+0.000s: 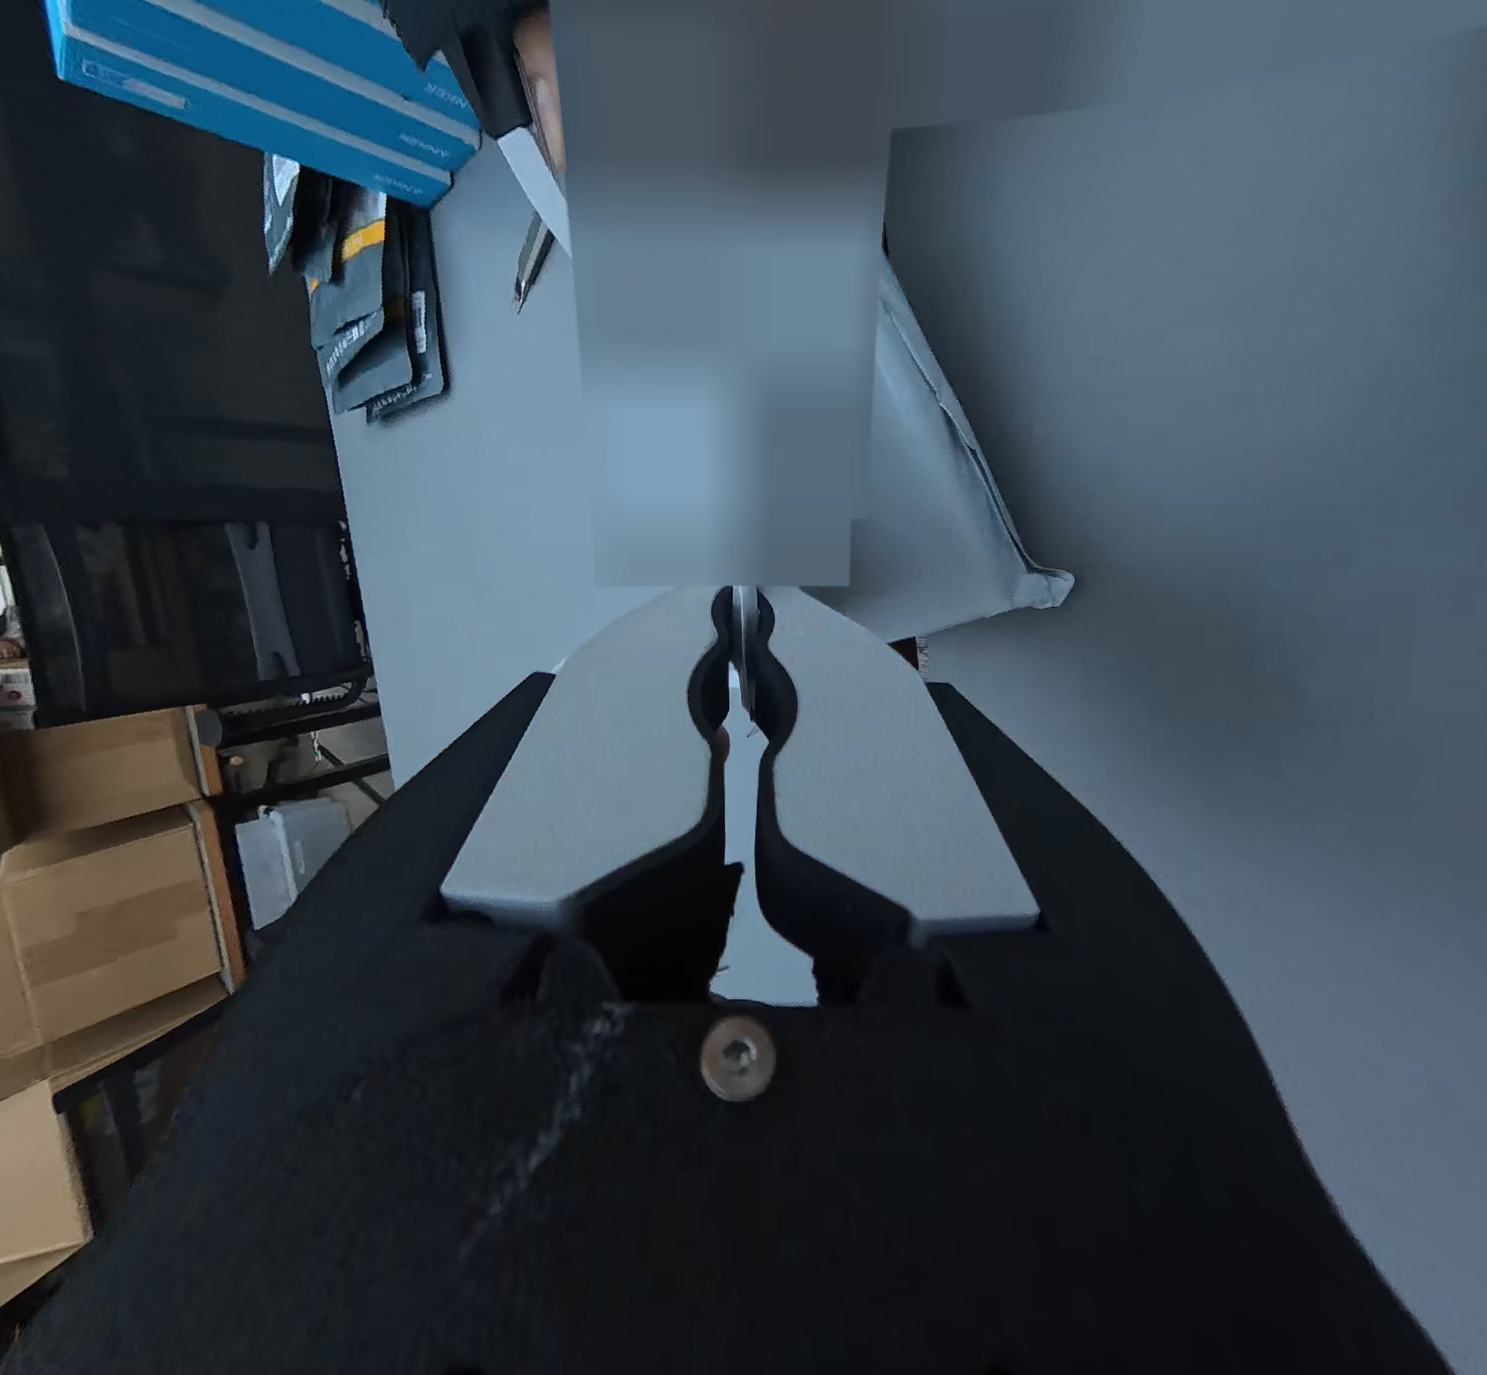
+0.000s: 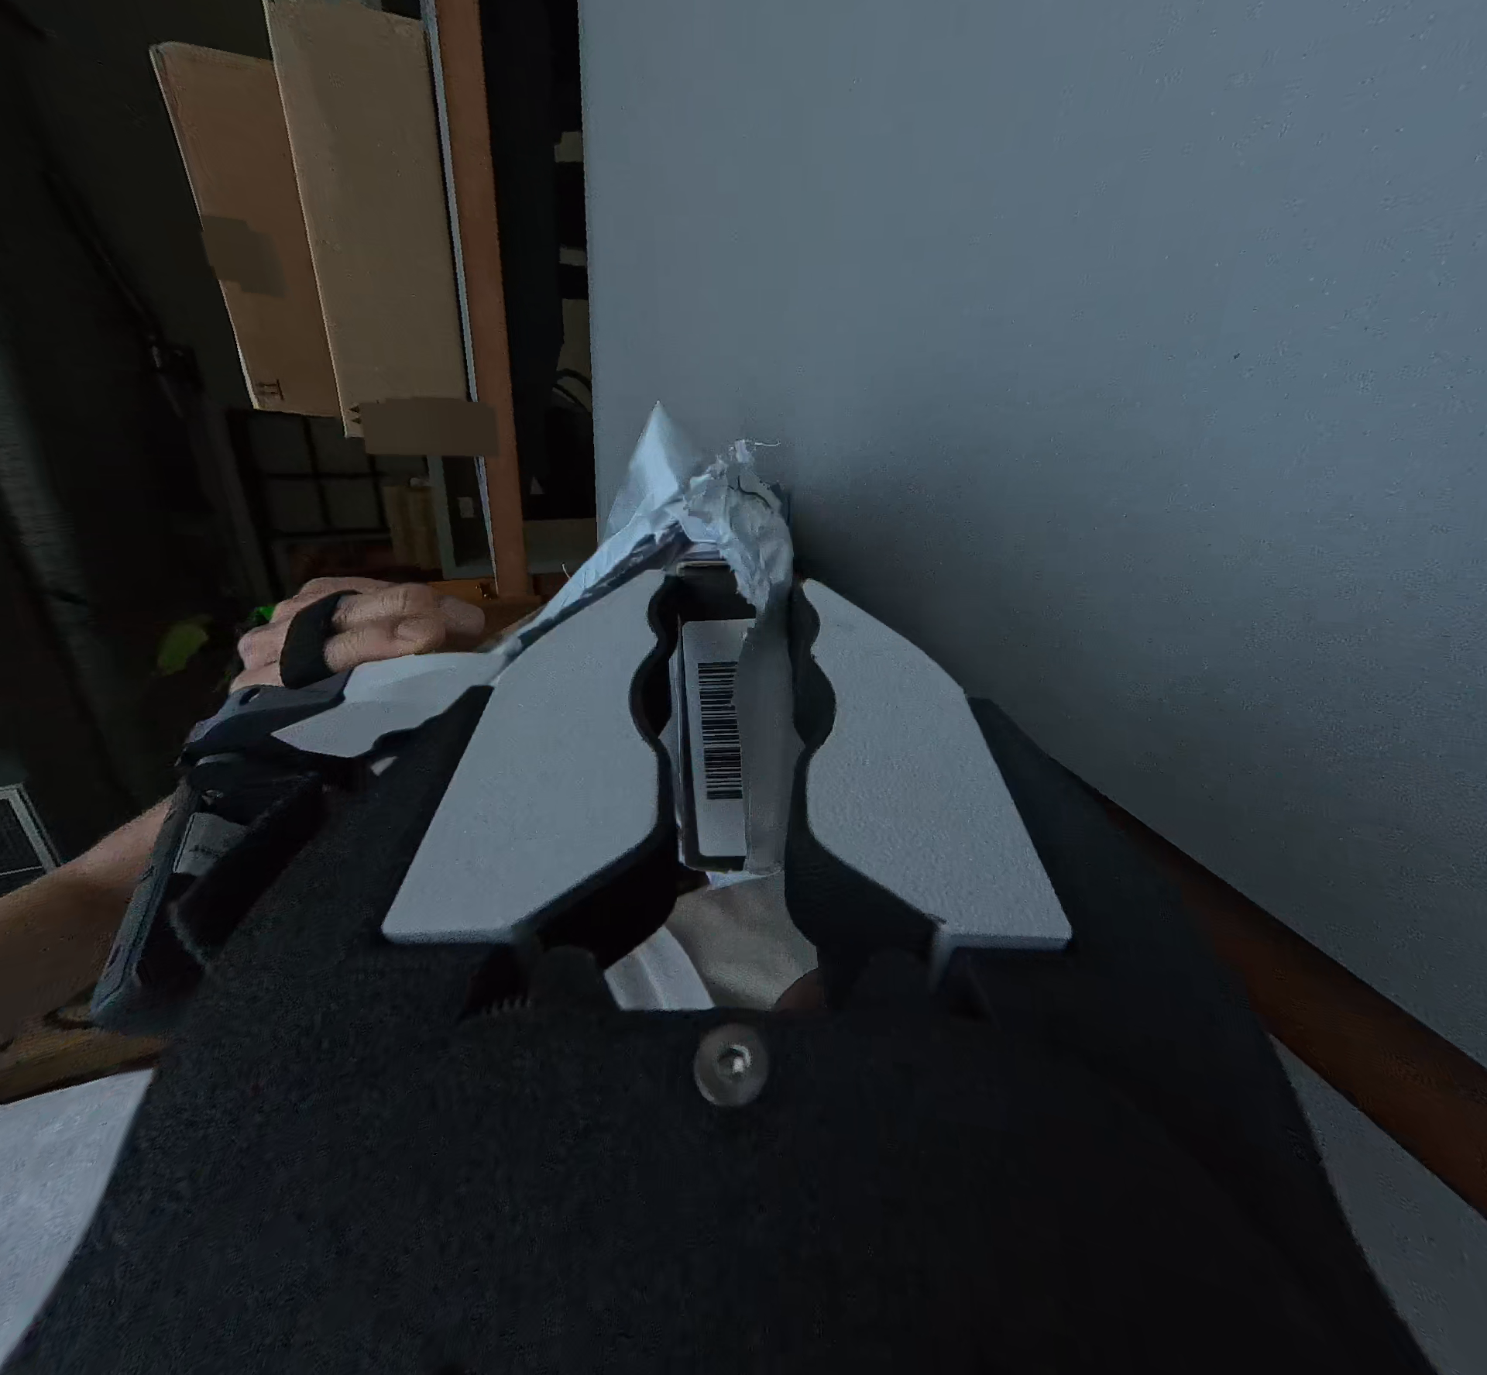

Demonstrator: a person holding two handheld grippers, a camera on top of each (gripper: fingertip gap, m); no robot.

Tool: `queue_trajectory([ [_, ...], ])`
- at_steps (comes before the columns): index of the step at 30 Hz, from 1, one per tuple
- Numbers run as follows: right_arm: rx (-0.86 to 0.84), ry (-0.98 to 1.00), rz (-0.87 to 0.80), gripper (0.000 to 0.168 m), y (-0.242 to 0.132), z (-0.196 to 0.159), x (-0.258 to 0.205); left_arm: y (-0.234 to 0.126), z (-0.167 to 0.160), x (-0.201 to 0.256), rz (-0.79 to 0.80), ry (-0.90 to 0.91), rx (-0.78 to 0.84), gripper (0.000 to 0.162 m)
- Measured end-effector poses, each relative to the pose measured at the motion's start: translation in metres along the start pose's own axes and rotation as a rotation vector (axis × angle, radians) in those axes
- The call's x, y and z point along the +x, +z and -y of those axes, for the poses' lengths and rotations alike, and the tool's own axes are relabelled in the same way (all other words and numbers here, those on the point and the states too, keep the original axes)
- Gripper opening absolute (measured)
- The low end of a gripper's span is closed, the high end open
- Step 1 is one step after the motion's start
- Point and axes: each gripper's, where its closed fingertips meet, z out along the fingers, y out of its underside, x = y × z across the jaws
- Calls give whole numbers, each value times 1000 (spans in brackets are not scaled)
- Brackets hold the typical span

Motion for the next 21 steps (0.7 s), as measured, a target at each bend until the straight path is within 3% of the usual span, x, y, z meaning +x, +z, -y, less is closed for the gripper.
queue_trajectory([
  [2, 14, 4, -6, 32, -1, -2, 1, 2, 0, 0, 31, -21, 7, 0],
  [4, 55, 15, -17, 51, -9, 4, 3, 6, 5, 4, 24, -52, 1, 0],
  [6, 97, -24, -59, 52, -27, 12, 7, 9, 10, 3, 48, -72, -14, 2],
  [8, 123, -173, -129, 38, -46, 19, 7, 12, 13, -2, 75, -105, -25, 1],
  [10, 6, -389, -156, 40, -47, 7, -1, 15, 13, -6, 84, -151, -31, 1],
  [16, -470, -1103, -197, 69, -9, -40, 7, 12, 9, -8, 94, -191, -47, 3],
  [21, -673, -1406, -176, 70, 9, -51, 24, 10, 6, -3, 107, -235, -103, 1],
])
